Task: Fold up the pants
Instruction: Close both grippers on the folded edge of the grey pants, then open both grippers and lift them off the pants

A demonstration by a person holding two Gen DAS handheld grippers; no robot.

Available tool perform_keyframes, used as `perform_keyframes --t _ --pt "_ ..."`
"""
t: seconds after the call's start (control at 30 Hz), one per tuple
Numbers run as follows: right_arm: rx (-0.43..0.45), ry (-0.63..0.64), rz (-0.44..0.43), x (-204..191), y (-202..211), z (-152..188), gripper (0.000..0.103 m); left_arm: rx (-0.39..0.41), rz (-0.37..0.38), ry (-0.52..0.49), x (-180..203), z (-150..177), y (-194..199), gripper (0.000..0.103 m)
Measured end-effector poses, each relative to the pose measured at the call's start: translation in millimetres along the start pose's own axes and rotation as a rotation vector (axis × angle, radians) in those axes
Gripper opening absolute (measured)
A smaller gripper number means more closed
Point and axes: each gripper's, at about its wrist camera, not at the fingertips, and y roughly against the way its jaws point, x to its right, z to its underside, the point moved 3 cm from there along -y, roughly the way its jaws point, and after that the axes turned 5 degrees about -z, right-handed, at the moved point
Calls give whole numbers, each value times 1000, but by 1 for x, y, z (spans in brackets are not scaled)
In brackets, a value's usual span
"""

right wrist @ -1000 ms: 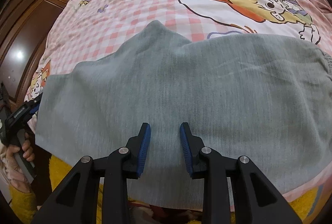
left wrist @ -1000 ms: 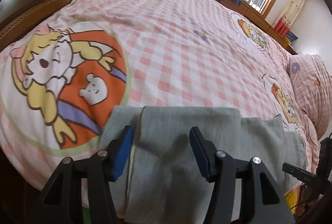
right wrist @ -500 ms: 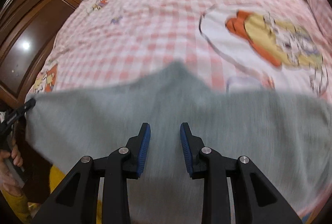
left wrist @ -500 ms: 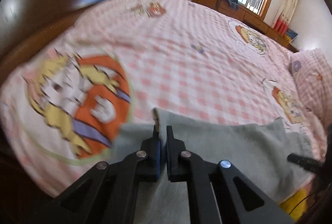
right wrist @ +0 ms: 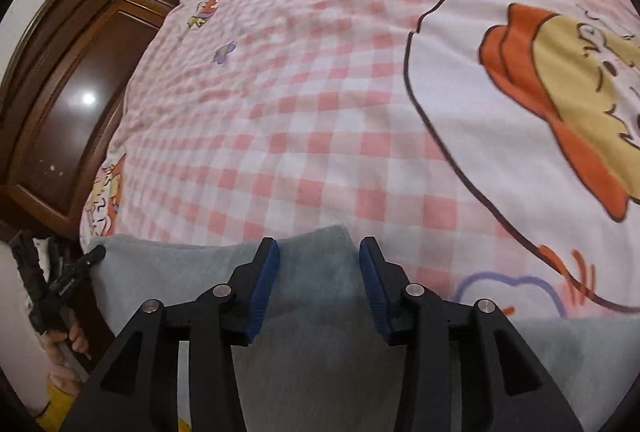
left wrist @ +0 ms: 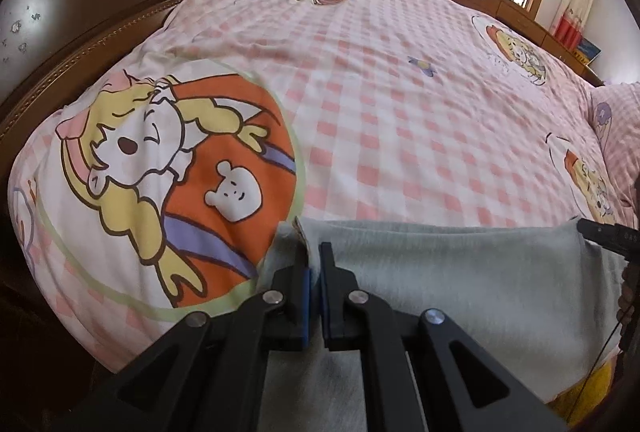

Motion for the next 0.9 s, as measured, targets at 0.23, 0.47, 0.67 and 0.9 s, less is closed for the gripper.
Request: perform_keyframes --t 0.23,0.47,0.67,0.9 --pt "151 33 16 -3 23 6 7 51 -13 -28 3 -1 17 4" --pt "119 89 155 0 -8 9 8 -5 -49 -27 -2 -2 -16 5" --pt "111 93 239 -11 -1 7 14 27 -151 -33 -14 -5 -18 23" --pt "164 162 287 -69 21 27 26 35 -140 80 -59 -4 12 28"
